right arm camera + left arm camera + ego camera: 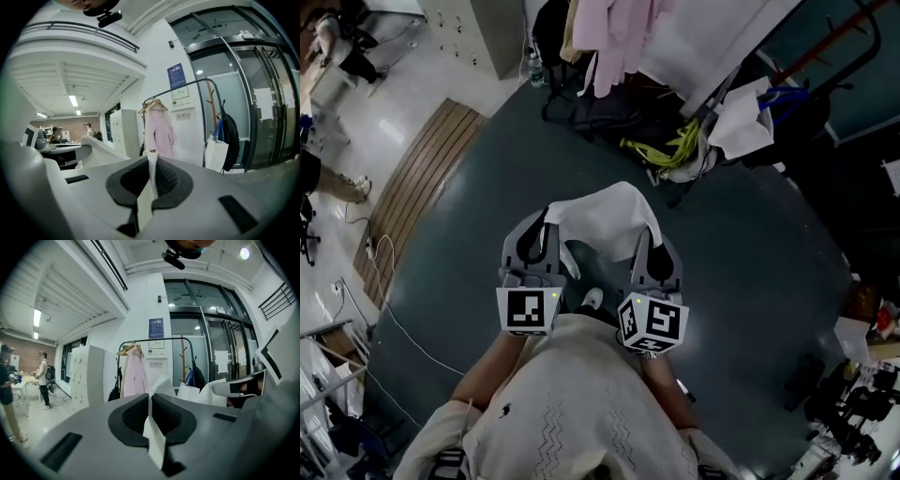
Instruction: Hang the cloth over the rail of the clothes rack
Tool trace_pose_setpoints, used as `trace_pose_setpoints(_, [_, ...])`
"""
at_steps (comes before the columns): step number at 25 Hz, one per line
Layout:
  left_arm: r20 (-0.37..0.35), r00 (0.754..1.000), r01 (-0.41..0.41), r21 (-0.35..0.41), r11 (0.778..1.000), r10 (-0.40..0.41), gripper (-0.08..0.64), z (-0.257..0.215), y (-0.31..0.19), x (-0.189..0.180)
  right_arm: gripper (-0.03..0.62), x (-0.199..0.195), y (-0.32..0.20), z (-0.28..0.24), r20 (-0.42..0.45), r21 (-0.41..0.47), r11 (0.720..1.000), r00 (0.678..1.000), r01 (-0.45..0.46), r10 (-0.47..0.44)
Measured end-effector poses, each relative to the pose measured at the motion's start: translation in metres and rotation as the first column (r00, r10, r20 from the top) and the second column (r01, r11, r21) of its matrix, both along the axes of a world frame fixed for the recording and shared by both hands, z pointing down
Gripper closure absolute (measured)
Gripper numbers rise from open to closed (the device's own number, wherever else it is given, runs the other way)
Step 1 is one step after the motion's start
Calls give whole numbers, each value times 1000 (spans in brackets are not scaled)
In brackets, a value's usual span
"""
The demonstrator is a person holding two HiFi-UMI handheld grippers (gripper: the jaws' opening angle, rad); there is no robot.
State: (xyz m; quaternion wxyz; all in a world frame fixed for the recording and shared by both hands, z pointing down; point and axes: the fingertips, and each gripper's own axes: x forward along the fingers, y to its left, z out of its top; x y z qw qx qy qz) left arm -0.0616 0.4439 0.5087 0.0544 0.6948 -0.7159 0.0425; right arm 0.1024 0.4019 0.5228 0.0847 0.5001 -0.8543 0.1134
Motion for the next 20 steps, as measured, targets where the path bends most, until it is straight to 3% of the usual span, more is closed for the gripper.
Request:
trace_pose_setpoints(5, [16, 985, -173, -28, 985, 174, 541, 3, -90, -23, 571, -25, -62, -3, -12, 4, 990, 990, -140, 140])
trace_pose_setpoints(9, [-28, 958, -282, 99, 954, 286, 541, -29, -154, -33, 571, -41, -100, -13, 4, 27, 964, 964, -265, 265])
trace_pose_setpoints(11, [-37, 945, -320, 116, 940, 326, 540, -32, -173, -40, 571, -49, -110, -16, 5, 38, 950, 951, -309, 309])
trace_pose_setpoints(16, [-38, 937, -342, 104, 934, 347, 541, -24, -216, -59, 571, -52, -137, -12, -36, 50, 927, 927, -372, 374])
trace_pose_setpoints(20, [15, 939, -345, 31, 938, 344, 541, -10, -257, -70, 571, -34, -171, -7, -38, 38, 906, 905, -422, 423])
